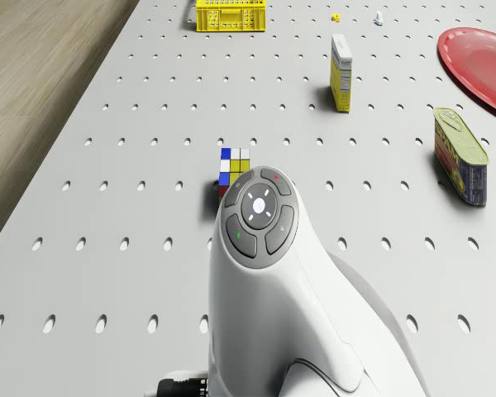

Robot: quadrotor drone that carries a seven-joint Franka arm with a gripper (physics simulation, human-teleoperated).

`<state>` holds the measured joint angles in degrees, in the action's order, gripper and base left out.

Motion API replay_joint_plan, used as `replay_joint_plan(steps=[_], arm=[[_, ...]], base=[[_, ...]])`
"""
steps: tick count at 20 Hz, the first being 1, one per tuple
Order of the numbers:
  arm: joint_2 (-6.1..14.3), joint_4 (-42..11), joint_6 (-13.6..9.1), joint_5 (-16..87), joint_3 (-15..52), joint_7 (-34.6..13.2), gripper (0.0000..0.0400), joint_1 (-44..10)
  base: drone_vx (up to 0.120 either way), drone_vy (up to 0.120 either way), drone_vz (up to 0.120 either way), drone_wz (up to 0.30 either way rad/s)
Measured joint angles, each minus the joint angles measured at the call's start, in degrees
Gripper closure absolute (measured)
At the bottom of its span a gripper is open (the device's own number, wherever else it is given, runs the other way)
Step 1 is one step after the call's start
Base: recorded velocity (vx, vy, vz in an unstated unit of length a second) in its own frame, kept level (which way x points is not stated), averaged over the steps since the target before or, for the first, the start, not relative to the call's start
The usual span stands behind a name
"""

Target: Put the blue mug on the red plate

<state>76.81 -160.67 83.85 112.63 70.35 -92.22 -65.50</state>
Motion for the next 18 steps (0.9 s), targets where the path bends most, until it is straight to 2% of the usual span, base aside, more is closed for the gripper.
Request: replay_joint_plan(steps=[3, 6, 11, 16, 18], arm=[[0.4, 0.1, 0.4, -0.1, 0.0, -0.2, 0.0146, -0.2], [0.8, 0.1, 0.8, -0.3, 0.0, -0.3, 0.0227, -0.4], [1.5, 0.2, 1.4, -0.6, 0.1, -0.6, 0.0279, -0.7], [2.0, 0.0, 1.6, -1.5, 0.9, -0.8, 0.0294, -0.9], [2.2, -0.3, 1.3, -2.7, 2.1, -1.0, 0.0296, -1.0]], base=[[0.000, 0.000, 0.000, 0.000], [0.000, 0.000, 0.000, 0.000], [0.000, 0.000, 0.000, 0.000], [0.000, 0.000, 0.000, 0.000], [0.000, 0.000, 0.100, 0.000]])
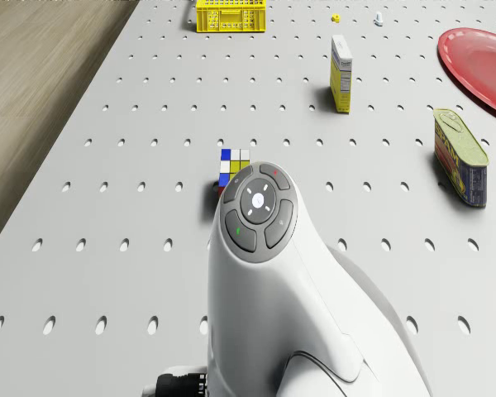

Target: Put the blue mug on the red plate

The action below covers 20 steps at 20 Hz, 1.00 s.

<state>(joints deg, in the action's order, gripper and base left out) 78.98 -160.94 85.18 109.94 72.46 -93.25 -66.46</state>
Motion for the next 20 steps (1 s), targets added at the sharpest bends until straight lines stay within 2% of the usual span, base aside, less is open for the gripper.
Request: replay_joint_plan(steps=[6, 17, 20], arm=[[0.7, -0.5, -0.4, -2.9, 2.8, -0.5, 0.0299, -0.3], [2.3, -0.6, 0.7, -4.6, 4.1, -1.0, 0.0300, -0.8], [2.7, -0.6, 1.1, -4.9, 4.3, -1.1, 0.0300, -0.9]], base=[[0.113, -0.107, 0.120, 0.000], [0.120, -0.120, 0.120, 0.000], [0.120, -0.120, 0.040, 0.000]])
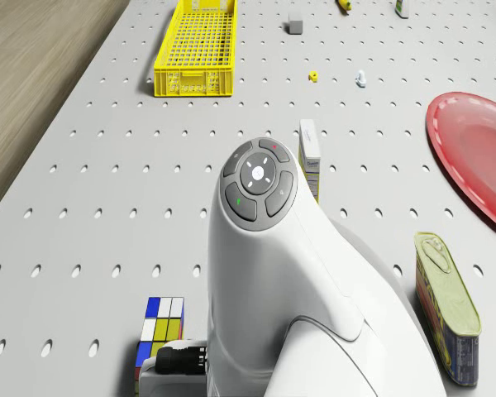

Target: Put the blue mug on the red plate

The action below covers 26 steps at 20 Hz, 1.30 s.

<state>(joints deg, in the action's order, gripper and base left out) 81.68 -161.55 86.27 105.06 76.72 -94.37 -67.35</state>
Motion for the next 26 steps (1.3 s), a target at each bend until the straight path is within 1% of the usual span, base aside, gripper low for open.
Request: replay_joint_plan(steps=[2, 26], arm=[[0.3, 0.0, 0.3, -0.1, 0.1, -0.1, 0.0300, -0.1], [3.2, 0.1, 2.9, -1.4, 0.4, -0.7, 0.0300, -0.8]], base=[[0.120, -0.120, 0.120, 0.000], [0.120, -0.120, 0.000, 0.000]])
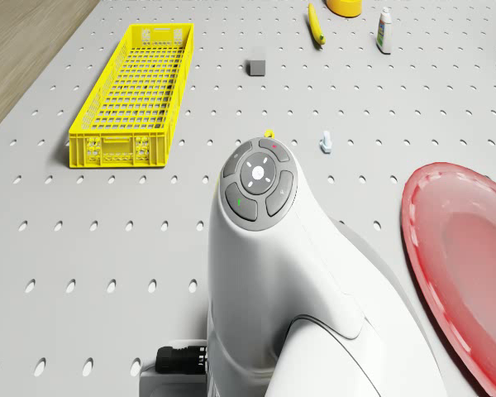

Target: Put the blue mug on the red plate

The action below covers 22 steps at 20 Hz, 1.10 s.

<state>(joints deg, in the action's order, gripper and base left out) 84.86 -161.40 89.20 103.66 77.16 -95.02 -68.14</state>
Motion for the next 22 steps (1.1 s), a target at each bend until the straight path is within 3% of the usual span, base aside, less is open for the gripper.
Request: replay_joint_plan(steps=[22], arm=[[1.9, 0.1, 1.8, -0.8, 0.2, -0.4, 0.0300, -0.5]], base=[[0.120, -0.120, 0.000, 0.000]])
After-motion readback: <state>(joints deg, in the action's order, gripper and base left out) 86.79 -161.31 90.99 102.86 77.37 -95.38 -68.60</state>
